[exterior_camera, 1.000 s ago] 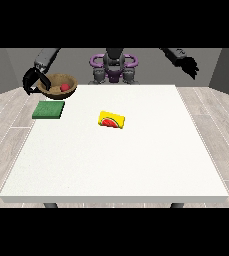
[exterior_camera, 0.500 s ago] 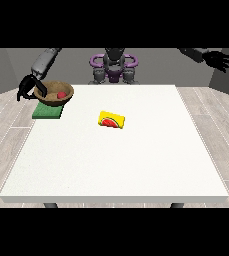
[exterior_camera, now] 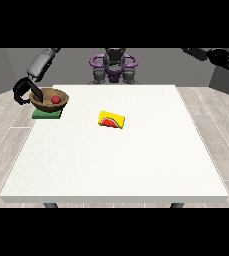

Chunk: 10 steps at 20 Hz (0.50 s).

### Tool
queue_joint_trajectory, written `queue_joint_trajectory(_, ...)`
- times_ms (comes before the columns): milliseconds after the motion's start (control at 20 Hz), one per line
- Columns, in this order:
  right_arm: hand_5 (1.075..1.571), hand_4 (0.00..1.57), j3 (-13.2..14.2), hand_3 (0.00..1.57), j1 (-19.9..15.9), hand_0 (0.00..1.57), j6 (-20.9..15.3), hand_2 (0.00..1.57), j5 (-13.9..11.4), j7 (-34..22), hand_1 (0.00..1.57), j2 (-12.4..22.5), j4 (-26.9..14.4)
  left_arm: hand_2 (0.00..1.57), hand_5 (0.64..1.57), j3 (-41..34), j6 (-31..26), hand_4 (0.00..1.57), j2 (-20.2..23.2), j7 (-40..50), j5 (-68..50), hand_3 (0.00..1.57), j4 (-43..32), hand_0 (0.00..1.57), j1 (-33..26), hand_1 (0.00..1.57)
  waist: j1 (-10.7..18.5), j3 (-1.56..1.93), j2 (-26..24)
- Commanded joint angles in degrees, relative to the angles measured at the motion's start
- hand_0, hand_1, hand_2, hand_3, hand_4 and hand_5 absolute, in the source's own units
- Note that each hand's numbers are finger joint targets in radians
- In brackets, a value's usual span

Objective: Pick the cup and pour the ball into the bowl, then pick the bowl and place it on the pad

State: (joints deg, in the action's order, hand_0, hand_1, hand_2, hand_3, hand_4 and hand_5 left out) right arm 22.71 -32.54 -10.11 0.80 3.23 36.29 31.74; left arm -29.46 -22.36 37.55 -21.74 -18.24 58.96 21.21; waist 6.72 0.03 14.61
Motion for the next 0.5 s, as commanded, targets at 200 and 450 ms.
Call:
queue_joint_trajectory(200, 1.370, 0.00, -1.1, 0.09, -1.8, 0.00, 2.7, 0.14, 0.2, -0.8, 0.00, -0.4, -1.2, 0.00, 1.547, 0.1, -1.1, 1.16, 0.9, -0.5, 0.0, 0.00, -2.0, 0.00, -0.3, 0.00, -1.2, -0.02, -1.6)
queue_joint_trajectory(450, 1.356, 0.00, -4.3, 0.00, -4.4, 0.00, 6.4, 0.00, -2.2, -9.2, 0.00, 2.3, -2.0, 0.00, 1.559, 10.9, 6.4, 0.90, -11.7, 9.3, 3.8, 0.00, 8.1, 0.00, -1.4, 0.00, -2.0, -0.02, -14.1)
